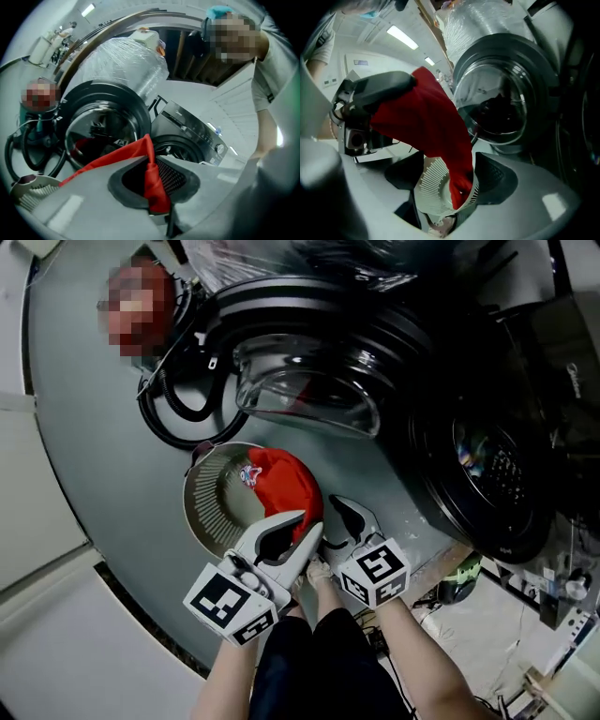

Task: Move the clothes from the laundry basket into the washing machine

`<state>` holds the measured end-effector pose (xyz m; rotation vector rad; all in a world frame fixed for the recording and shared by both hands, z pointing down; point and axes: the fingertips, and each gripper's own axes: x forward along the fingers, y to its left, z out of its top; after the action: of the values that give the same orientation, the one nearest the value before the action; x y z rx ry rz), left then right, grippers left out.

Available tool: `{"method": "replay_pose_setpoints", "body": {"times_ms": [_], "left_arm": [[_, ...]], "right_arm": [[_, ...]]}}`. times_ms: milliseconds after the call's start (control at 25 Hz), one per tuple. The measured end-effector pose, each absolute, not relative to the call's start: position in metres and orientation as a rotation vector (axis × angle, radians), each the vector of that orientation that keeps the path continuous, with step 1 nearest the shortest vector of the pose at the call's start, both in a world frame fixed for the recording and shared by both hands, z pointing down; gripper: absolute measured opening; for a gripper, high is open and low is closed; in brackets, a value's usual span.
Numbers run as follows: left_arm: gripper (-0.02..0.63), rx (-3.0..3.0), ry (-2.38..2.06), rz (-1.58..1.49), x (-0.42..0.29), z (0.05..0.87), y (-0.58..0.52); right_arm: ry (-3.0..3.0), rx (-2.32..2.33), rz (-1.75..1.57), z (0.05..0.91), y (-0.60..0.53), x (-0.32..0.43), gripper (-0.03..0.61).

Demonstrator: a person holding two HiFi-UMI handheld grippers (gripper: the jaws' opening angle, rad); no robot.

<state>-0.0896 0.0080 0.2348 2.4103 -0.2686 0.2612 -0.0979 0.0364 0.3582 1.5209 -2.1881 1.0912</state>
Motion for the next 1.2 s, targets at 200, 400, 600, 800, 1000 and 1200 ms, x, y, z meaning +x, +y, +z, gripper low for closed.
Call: {"method": "replay_pose_setpoints", "body": {"times_ms": [200,400,600,800,1000,1200], "left_arm": [[0.054,2.391,-0.084,0.190,-0.045,0.207,0.026],[0.054,2.382,0.008,0.158,-0.018,0.201,0.036],[0.054,2.375,0.102,0.108,0.003,0.198,0.045],[0.064,2.444,0.115,0.188,0.018,0.212,0.057],[0.245,2.510,0.143,0.363,0.040,0.233,0.081],[0.346,2.583,0.279,0.551,0.069,0.264,0.108]], "right_arm": [[-2.165,1.776,1.180,0.352,0.040,-0.055,0.299],[-2.214,1.906,1.148,0.336,0.043,-0.035,0.053],[-2.174,2.038,1.155,0.323,0.068,-0.014,0.041],[-2.136,2.197,1.111,0.300,0.093,0.017,0.041],[-2.126,2.325,1.045,0.265,0.116,0.053,0.041],[-2.098,2.445,0.924,0.235,0.132,0.099,0.041]]}}
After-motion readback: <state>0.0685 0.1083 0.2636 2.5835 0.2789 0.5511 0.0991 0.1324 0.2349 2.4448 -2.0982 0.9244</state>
